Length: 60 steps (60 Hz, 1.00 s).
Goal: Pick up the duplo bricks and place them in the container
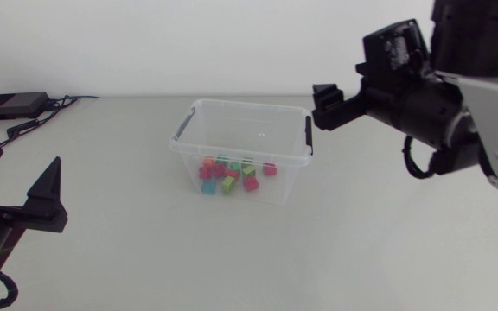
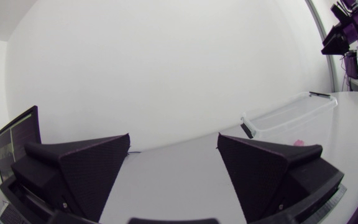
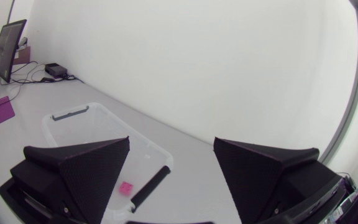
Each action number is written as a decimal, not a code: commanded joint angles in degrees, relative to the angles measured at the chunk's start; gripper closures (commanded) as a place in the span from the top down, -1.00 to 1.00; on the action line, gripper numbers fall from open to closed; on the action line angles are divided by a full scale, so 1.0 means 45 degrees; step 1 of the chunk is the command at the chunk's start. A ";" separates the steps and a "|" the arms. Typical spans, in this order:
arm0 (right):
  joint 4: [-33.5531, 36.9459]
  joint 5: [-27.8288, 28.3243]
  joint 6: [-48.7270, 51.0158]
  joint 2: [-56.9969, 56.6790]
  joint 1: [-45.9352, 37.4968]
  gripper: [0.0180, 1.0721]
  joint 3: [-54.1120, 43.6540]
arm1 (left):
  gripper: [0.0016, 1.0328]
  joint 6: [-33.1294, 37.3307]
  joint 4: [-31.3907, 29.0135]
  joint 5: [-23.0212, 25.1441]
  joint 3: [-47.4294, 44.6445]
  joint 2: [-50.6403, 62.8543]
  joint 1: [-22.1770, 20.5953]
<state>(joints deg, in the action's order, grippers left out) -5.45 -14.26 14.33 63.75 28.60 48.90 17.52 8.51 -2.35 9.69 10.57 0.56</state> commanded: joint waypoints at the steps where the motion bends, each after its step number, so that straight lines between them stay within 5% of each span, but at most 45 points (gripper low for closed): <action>1: -0.0390 -0.0151 0.0429 -0.1197 -0.0457 0.90 -0.1161 | 0.90 -0.0416 0.0042 -0.0103 -0.0572 -0.0591 0.0247; 32: -0.1249 0.0064 0.0644 -0.7818 -0.3250 0.90 -0.6004 | 0.90 -0.1354 0.0745 -0.0103 -0.1939 -0.2505 0.0833; 60: 0.0199 0.1891 -0.1608 -1.1553 -0.5077 0.90 -0.8866 | 0.90 -0.2848 -0.0807 0.0265 -0.2066 -0.2413 0.0270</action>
<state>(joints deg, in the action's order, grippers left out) -5.67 -6.63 9.87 13.96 6.94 11.75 7.16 5.48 -1.72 1.76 -0.12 2.37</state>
